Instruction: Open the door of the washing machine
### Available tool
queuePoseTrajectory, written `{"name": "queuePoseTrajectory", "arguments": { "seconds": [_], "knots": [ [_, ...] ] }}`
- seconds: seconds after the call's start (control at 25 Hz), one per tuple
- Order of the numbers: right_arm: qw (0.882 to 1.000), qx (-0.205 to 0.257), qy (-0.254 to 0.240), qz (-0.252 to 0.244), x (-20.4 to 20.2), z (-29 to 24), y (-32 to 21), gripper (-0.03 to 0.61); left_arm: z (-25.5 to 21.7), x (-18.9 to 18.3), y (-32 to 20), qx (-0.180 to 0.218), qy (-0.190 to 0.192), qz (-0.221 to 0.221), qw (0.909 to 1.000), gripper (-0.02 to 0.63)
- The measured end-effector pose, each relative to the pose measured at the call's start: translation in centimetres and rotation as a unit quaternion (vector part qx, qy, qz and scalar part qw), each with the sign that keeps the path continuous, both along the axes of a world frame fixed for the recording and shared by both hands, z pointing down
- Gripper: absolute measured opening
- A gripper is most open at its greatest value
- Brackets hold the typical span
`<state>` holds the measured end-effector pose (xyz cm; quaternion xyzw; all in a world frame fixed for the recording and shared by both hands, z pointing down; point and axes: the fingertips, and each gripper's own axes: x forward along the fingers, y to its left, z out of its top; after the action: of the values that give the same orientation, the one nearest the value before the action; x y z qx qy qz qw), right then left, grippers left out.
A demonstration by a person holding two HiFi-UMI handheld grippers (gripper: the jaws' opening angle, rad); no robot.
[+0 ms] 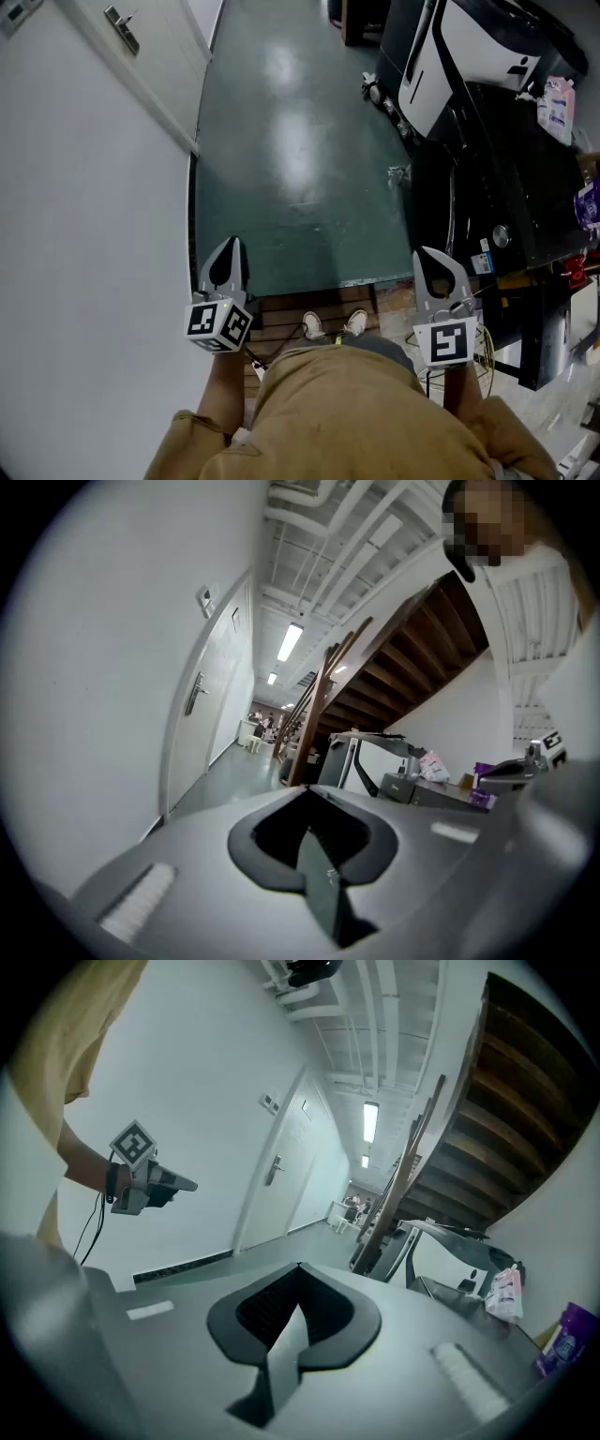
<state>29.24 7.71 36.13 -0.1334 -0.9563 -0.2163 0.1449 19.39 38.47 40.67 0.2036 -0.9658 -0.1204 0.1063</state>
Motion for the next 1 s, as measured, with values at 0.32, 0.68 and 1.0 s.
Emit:
{"name": "queuePoseTrajectory", "arguments": {
  "seconds": [0.32, 0.68, 1.0],
  "knots": [
    [1.0, 0.003, -0.001, -0.003, 0.6, -0.2, -0.9, 0.005, 0.1, 0.3, -0.4, -0.004, 0.002, -0.01, 0.9999, 0.06],
    [1.0, -0.005, 0.002, 0.003, 0.9, -0.1, -0.8, 0.005, 0.2, 0.1, -0.8, 0.009, 0.005, -0.002, 0.9999, 0.06],
    [0.999, -0.001, -0.009, 0.033, 0.4, -0.4, -1.3, 0.014, 1.0, -0.1, 0.0, 0.018, 0.015, 0.002, 0.9997, 0.06]
  ]
}}
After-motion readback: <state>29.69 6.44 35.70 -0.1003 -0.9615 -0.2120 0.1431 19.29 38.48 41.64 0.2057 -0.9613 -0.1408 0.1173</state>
